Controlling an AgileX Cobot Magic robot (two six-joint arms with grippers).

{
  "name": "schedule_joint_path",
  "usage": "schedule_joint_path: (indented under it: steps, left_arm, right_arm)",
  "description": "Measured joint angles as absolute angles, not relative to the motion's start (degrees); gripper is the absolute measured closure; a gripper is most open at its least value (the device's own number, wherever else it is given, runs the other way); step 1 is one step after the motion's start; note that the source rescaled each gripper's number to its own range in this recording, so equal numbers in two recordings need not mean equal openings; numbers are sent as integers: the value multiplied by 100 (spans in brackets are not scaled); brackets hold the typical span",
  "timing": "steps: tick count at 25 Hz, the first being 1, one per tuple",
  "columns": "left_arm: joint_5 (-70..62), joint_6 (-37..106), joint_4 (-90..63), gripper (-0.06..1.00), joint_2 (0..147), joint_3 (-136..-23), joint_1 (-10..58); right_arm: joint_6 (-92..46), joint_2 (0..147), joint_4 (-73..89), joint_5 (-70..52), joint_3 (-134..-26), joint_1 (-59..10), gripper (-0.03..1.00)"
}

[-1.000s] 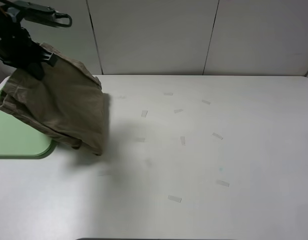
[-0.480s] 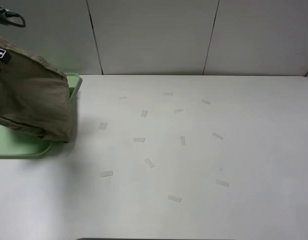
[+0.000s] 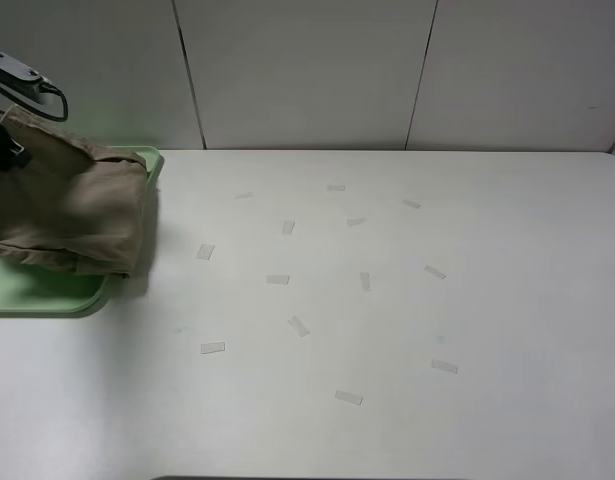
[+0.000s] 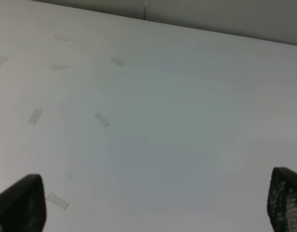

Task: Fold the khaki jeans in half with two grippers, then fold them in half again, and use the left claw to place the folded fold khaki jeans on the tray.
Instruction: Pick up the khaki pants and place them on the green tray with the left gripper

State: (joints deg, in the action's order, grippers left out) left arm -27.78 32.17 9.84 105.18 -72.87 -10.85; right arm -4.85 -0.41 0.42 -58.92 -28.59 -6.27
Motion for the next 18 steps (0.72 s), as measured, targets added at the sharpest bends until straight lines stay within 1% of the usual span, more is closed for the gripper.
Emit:
schedule_joint_path:
  steps: [4, 10, 15, 16, 17, 18]
  left_arm:
    - [-2397, 3355, 1165, 94, 10692, -7287, -1085]
    - [-2270, 3853, 1331, 94, 10935, -7287, -1135]
    - [-2191, 3778, 1338, 93, 10963, -7287, -1199]
    - [-2169, 3651, 1338, 90, 10963, -7287, -1199]
    - [-2115, 3477, 1338, 81, 10963, -7287, -1199]
    - [-2050, 3306, 1338, 67, 10963, -7287, -1200]
  right_arm:
    - [-485, -41, 42, -5892, -2859, -627, -3]
    - [-485, -41, 42, -5892, -2859, -627, -3]
    - [-485, -41, 42, -5892, -2859, -627, -3]
    - [-485, -41, 42, -5892, -2859, -627, -3]
    - [-485, -41, 42, -5892, -2859, -627, -3]
    - [-485, -41, 42, -5892, -2859, -627, -3]
